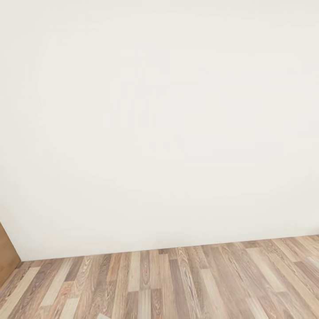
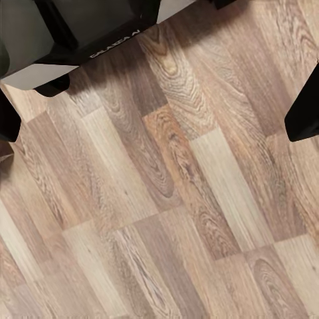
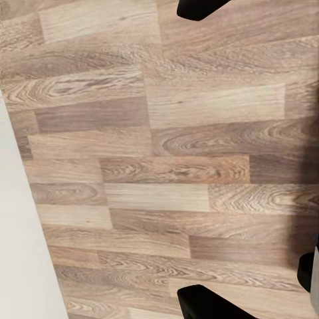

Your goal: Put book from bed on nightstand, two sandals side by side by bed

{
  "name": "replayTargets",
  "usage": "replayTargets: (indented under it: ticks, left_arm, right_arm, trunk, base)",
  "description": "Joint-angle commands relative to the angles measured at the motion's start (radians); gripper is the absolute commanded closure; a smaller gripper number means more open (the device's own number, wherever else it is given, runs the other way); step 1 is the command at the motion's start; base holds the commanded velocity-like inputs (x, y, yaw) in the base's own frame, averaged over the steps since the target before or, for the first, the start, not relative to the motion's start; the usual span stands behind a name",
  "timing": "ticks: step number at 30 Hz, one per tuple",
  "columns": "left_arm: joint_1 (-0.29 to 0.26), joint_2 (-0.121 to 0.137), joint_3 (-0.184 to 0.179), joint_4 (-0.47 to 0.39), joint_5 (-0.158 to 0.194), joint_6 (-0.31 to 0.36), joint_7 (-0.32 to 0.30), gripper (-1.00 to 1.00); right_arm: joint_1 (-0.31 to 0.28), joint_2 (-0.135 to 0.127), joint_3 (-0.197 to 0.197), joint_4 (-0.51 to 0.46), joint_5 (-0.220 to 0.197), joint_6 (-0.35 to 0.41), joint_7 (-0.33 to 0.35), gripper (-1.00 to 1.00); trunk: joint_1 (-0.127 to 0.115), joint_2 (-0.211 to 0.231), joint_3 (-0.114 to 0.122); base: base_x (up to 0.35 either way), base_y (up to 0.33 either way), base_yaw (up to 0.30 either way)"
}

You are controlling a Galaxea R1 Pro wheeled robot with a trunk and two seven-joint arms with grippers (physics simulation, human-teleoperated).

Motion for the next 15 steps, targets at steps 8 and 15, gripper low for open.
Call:
replayTargets:
  ticks: [8,15]
  left_arm:
    - [0.0,0.0,0.008,0.001,-0.011,-0.004,-0.002,-1.0]
    - [0.0,0.001,0.008,0.001,-0.011,-0.004,-0.002,-1.0]
  right_arm:
    - [-0.001,0.0,-0.008,0.001,0.011,-0.005,0.004,-1.0]
    - [-0.001,0.0,-0.008,0.002,0.011,-0.005,0.004,-1.0]
  trunk:
    - [0.001,-0.001,0.0]
    - [0.001,-0.001,0.0]
  base:
    - [0.117,0.0,0.0]
    - [0.007,0.0,0.0]
